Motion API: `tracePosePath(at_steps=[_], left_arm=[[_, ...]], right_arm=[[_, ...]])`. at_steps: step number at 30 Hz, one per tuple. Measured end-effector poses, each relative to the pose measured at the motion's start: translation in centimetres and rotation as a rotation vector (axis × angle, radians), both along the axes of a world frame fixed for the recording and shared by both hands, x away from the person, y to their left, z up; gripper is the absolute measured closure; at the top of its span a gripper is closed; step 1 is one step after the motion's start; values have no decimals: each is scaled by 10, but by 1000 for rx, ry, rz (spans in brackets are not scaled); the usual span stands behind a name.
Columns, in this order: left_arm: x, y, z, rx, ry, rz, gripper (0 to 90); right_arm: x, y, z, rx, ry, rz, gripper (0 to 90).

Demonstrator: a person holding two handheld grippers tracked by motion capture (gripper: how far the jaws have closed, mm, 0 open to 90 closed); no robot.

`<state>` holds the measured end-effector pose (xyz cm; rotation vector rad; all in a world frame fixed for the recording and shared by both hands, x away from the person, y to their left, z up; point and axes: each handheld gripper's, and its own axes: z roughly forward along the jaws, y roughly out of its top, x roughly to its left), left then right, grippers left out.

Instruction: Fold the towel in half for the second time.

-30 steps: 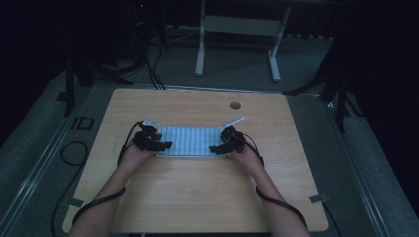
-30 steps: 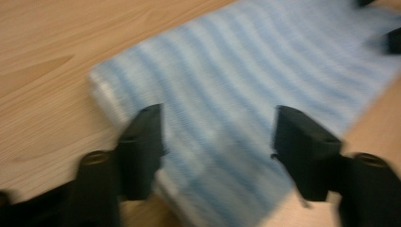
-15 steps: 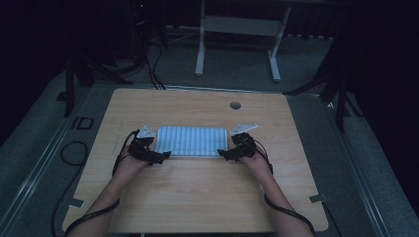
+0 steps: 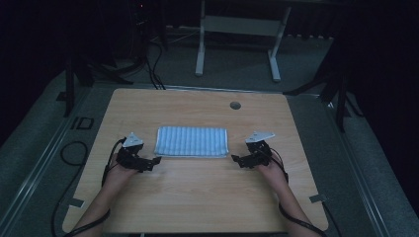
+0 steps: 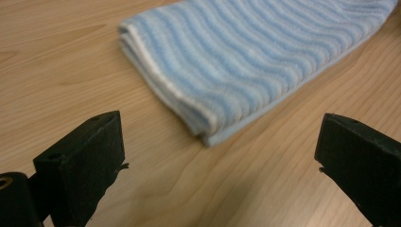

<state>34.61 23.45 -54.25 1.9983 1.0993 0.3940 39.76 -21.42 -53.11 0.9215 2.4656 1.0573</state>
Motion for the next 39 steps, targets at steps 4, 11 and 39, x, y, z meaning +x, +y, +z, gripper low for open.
tracePosePath(at_steps=[4, 11, 39], left_arm=[[-10, 8, -2, 3, 7, 9, 23], [-27, 21, -5, -4, 18, 34, 23], [-69, 54, -20, -44, -17, 153, 23]], right_arm=[[-7, -13, -1, 6, -6, -18, 132], [-16, -36, -2, 8, -16, -60, 133], [-69, -114, -11, 50, -58, -325, 137]])
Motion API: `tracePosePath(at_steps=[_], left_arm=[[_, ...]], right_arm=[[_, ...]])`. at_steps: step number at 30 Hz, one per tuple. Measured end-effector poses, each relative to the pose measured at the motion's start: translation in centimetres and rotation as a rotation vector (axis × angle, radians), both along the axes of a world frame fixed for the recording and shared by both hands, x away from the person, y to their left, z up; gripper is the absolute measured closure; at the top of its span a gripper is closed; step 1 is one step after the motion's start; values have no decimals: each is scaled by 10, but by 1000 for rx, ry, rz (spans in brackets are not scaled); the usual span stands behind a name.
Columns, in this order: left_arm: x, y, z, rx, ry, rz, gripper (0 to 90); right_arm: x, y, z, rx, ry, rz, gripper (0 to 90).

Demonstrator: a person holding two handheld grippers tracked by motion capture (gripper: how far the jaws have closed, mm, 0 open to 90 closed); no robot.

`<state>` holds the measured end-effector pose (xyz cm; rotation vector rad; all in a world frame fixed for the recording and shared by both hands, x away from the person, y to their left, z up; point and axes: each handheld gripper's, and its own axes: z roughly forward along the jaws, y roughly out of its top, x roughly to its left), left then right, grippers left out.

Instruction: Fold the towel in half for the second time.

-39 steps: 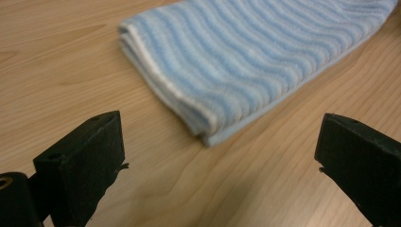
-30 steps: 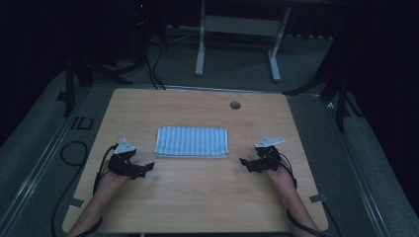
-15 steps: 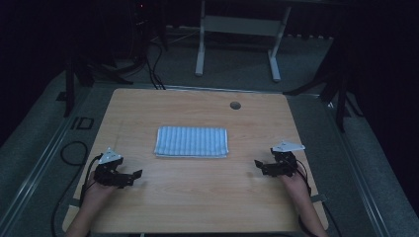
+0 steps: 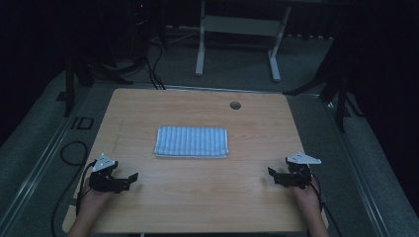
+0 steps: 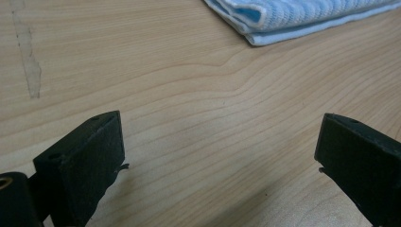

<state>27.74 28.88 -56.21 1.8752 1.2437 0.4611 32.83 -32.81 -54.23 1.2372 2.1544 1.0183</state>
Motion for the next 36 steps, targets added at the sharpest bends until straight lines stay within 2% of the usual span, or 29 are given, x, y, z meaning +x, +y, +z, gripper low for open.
tracePosePath(at_steps=[6, 8, 12, 15, 18, 23, 31, 36], left_arm=[[-4, 1, 5, -26, -31, 19, 23], [-6, 1, 6, -31, -35, 23, 23], [-7, -1, 6, -3, -37, 27, 23], [-8, -2, 6, 11, -56, 37, 23], [-9, 0, 8, 5, -77, 65, 23], [-9, 2, 6, 3, -64, 78, 23], [-10, 5, 7, 9, -68, 117, 23], [-10, 8, 7, 12, -57, 161, 23]], right_arm=[[-6, -24, -1, 48, -40, -117, 137], [-7, -31, -2, 49, -59, -151, 137], [-6, -40, -6, 34, -73, -197, 137], [-6, -43, -7, 32, -82, -215, 137], [-6, -43, -6, 20, -96, -236, 137], [-4, -47, -6, 36, -91, -245, 137], [-2, -53, -8, 86, -55, -280, 136], [-1, -52, -8, 76, -47, -286, 136]])
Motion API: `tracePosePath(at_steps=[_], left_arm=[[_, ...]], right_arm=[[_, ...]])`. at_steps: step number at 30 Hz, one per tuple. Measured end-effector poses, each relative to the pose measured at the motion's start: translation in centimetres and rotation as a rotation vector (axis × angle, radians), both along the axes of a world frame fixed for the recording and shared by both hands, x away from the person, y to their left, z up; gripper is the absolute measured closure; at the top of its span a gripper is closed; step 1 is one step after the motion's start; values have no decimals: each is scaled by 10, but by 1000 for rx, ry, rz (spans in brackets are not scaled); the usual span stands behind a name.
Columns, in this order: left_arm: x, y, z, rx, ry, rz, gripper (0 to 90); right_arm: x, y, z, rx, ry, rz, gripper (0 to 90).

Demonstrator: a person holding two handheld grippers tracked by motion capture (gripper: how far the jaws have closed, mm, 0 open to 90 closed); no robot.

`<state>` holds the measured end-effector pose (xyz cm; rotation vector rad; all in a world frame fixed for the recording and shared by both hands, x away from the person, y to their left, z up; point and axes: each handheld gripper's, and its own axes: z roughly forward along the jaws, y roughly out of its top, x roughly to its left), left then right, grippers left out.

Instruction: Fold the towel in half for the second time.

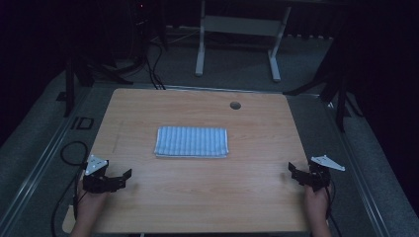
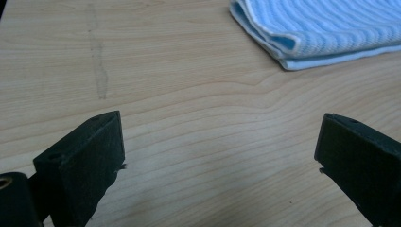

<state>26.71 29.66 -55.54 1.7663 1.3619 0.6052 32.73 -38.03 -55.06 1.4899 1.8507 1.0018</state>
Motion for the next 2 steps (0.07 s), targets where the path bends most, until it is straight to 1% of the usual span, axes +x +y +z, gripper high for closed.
tracePosePath(at_steps=[2], left_arm=[[0, 0, 0, 4, -3, 7, 24]], right_arm=[[1, 0, -1, -4, 8, 0, 136]])
